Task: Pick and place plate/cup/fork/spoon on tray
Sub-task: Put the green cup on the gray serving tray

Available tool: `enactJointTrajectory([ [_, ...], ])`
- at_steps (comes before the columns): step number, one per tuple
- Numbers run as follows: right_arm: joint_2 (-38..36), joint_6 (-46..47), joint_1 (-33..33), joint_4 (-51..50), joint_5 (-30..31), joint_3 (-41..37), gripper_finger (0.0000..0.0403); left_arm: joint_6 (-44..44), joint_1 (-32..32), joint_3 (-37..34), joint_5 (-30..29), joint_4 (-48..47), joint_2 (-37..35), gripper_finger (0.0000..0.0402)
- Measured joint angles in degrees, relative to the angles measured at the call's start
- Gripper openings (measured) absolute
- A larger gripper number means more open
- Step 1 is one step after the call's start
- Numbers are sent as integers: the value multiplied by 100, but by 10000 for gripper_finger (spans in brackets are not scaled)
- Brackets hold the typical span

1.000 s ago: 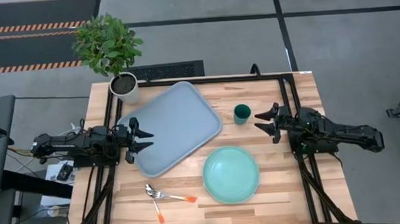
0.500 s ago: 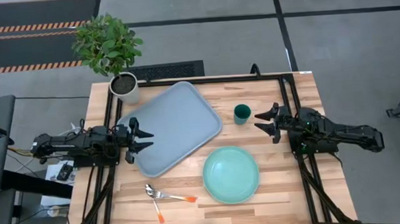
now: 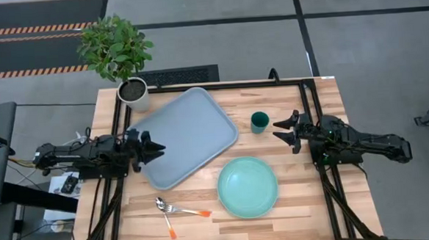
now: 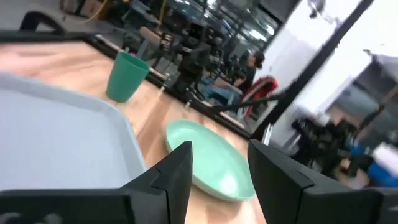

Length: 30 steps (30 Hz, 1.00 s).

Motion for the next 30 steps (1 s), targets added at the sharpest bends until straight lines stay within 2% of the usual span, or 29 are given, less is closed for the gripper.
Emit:
enactJointTrajectory([
  [6, -1, 1, 0, 1, 1, 0, 238, -1691, 2, 0, -874, 297, -2, 144],
  [10, -2, -67, 0, 0, 2, 0, 238, -2444, 4, 0, -2001, 356, 0, 144],
  [13, -1, -1073, -39, 2, 8, 0, 238, -3184, 7, 0, -2523, 463, -1, 144],
  [19, -2, -2668, -39, 0, 12, 0, 238, -3812, 4, 0, -2540, 1042, 26, 144],
  [24, -2, -4211, -39, 0, 17, 0, 238, -3562, -1, 184, -2266, 1845, 49, 144],
  [27, -2, -4585, -39, 3, 17, 0, 238, -3167, -40, 613, -2280, 2005, 239, 144],
  [30, -2, -4583, -39, 2, 17, 0, 238, -2763, -70, 1090, -2398, 1952, 736, 144],
])
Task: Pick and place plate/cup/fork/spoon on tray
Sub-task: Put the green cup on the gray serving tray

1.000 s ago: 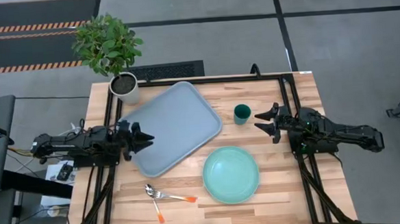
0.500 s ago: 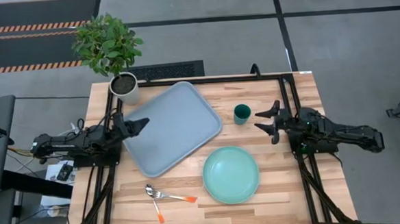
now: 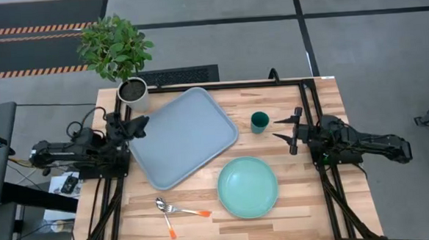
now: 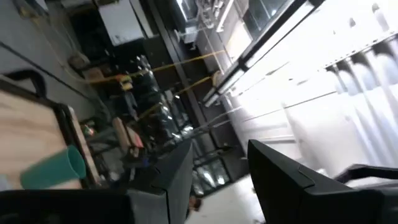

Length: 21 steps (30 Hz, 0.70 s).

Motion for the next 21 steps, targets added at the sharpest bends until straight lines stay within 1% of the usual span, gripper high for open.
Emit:
enactJointTrajectory([
  [3, 1, 433, 0, 4, -2, 0, 238, 312, -2, 518, -24, 7, 654, 144],
  [6, 2, 1647, 0, 4, 6, 0, 238, 533, -2, 1007, -24, -14, 1402, 144],
  [11, 0, 4665, -4, 3, 5, 0, 238, 818, 0, 1674, 110, -112, 2397, 144],
  [15, 1, 7256, 17, 26, 1, -2, 238, 952, 1, 2008, 150, -114, 2977, 144],
  [16, 0, 7782, 15, 28, 3, -2, 238, 960, 1, 2067, 153, -116, 3077, 144],
  [17, 0, 8098, 15, 26, 25, -2, 238, 972, 0, 2120, 175, -115, 3153, 144],
  [19, 0, 8436, 4, 5, 121, -2, 238, 997, 2, 2228, 408, -116, 3248, 144],
  [21, 0, 8774, 4, 18, 208, -2, 238, 1085, 2, 2375, 857, -115, 3325, 144],
])
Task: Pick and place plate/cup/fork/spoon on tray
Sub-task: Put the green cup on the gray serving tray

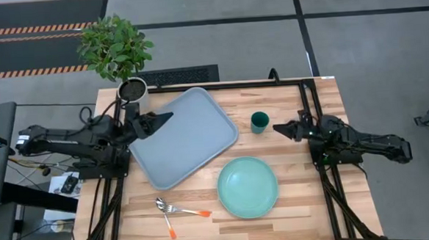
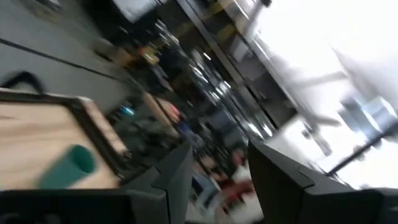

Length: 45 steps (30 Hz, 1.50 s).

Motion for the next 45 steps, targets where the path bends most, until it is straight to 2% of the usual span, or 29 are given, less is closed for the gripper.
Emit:
enactJointTrajectory([
  [3, 2, 632, 0, 290, 305, -2, 238, 171, -10, 341, 678, 4, 154, 144],
  [5, 0, 843, 0, 566, 683, -2, 238, 330, -11, 650, 923, 1, 308, 144],
  [8, 0, 543, 0, 901, 1449, -2, 238, 622, -15, 1160, 943, -86, 590, 144],
  [10, 0, 220, -4, 939, 1751, 0, 238, 767, -14, 1524, 943, -416, 800, 144],
  [13, 0, 75, -2, 599, 1741, 0, 238, 873, -13, 2093, 927, -1344, 1100, 144],
  [15, 2, 454, 0, 285, 1567, -3, 238, 894, -13, 2451, 898, -2139, 1250, 144],
  [19, 9, 470, -12, 544, 1010, 111, 238, 894, -13, 3045, 904, -3609, 1453, 144],
  [24, 298, -290, -117, 400, 993, 1014, 237, 1052, -13, 3294, 893, -4064, 1453, 144],
  [27, 870, -869, -187, -263, 992, 1898, 232, 1172, -13, 3303, 889, -4057, 1421, 144],
  [30, 1779, -1211, -261, -1405, 986, 2929, 223, 1277, -13, 3309, 813, -4106, 1376, 144],
  [35, 3474, -1060, -575, -3751, 974, 4512, 208, 1104, -12, 3307, 358, -4606, 1326, 144],
  [38, 4364, -1070, -874, -4980, 897, 5149, 203, 853, -13, 3305, 74, -5114, 1266, 144],
  [42, 5379, -1526, -1273, -5312, 534, 5456, 205, 490, -11, 3299, -268, -5802, 1277, 144],
  [45, 5951, -1823, -1510, -5176, -113, 5464, 207, 341, -11, 3300, -302, -6112, 1272, 144],
])
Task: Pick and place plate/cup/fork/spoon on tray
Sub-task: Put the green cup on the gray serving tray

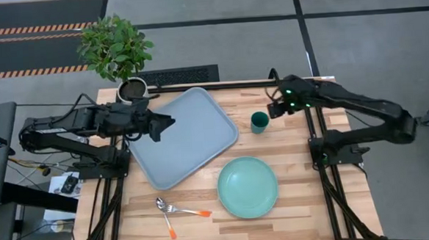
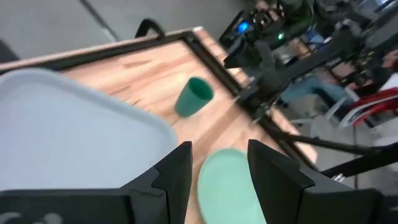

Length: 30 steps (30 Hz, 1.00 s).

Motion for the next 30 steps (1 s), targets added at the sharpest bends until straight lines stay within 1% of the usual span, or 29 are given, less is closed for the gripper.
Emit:
enactJointTrajectory([
  [1, 159, -98, -54, -4, -215, 0, 207, -20, 0, 0, 4, -81, 2, 144],
  [3, 459, -233, -106, -23, -384, 0, 207, -45, 0, 0, 4, -146, 4, 144],
  [9, 1069, -521, -101, 55, -381, 0, 202, -2, 0, 0, 2, -203, 2, 144],
  [16, 1508, -787, -267, 91, -206, 0, 197, 9, 0, 0, -2, -204, 7, 144],
  [20, 1457, -863, -332, 175, -214, 0, 196, -40, 0, 0, -133, -163, 12, 144],
  [24, 1089, -862, -332, 406, -241, 0, 196, -47, 0, 0, -409, -6, 175, 144],
  [28, 855, -853, -330, 435, -254, 0, 192, 231, 15, 0, -551, 294, 500, 144],
  [30, 737, -867, -330, 413, -254, 0, 190, 473, 131, 1, -625, 722, 838, 144],
])
